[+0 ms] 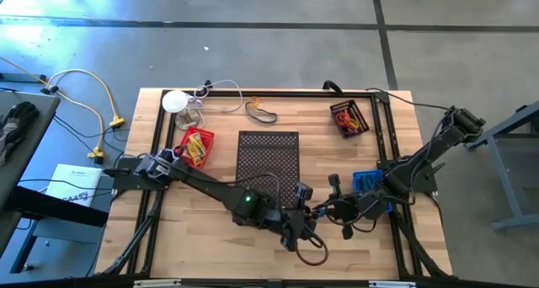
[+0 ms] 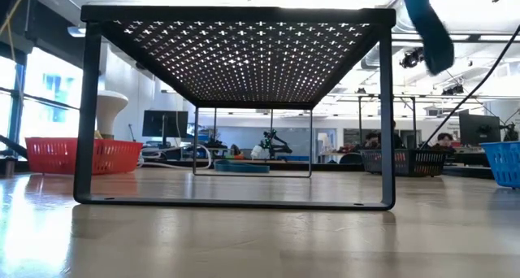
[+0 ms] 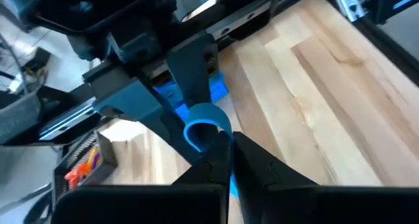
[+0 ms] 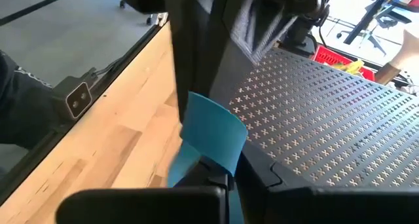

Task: Pick & Place Office Desk Supplies
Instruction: Put the blue rubber band into the blue bin

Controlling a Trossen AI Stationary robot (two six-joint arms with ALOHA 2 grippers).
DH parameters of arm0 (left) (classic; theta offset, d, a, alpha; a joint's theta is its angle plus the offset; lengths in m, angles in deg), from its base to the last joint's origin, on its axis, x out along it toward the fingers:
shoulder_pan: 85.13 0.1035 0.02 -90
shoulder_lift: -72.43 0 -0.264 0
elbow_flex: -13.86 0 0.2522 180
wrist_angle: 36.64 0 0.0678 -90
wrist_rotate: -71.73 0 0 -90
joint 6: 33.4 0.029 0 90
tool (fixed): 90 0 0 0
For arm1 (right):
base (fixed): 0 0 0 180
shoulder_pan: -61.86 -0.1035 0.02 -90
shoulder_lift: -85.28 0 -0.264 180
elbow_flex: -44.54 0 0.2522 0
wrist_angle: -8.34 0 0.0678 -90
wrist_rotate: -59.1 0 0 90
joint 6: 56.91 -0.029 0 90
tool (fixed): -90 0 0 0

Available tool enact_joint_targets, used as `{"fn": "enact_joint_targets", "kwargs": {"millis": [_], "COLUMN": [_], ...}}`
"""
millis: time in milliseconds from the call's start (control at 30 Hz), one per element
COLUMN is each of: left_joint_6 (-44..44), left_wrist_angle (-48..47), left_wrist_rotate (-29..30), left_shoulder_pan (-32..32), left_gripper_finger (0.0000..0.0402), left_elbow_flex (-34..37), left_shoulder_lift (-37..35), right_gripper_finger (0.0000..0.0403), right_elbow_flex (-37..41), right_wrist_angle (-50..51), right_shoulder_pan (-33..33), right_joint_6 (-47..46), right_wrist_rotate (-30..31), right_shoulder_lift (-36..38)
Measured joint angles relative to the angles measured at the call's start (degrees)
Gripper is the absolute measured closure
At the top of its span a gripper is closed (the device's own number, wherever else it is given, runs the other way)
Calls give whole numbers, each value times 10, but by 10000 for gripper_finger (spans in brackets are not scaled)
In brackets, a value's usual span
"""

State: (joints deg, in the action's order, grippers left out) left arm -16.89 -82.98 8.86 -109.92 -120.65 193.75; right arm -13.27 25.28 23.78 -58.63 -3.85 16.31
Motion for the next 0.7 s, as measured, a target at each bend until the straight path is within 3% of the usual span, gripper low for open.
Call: {"fn": "enact_joint_targets", "kwargs": {"millis": [233,367,567,700], "left_joint_6": [1,-41,-161,-218], "left_wrist_angle": [-1,-25,-178,-287], "left_wrist_rotate": [8,32,154,183], "left_shoulder_pan": [-17,-31,-77,-104], "left_gripper_finger": [327,276,252,252], "left_elbow_flex": [0,0,0,0], "left_shoulder_lift": [0,0,-13,-28], "right_gripper_finger": [399,399,400,400], "right_elbow_flex": [0,0,0,-3], "right_wrist_angle": [8,36,107,195], "right_shoulder_pan": [-11,-20,-30,-29], "right_joint_6": [-35,-96,-231,-315], "right_wrist_rotate": [3,70,153,165], "right_shoulder_lift": [0,-17,-17,-11]}}
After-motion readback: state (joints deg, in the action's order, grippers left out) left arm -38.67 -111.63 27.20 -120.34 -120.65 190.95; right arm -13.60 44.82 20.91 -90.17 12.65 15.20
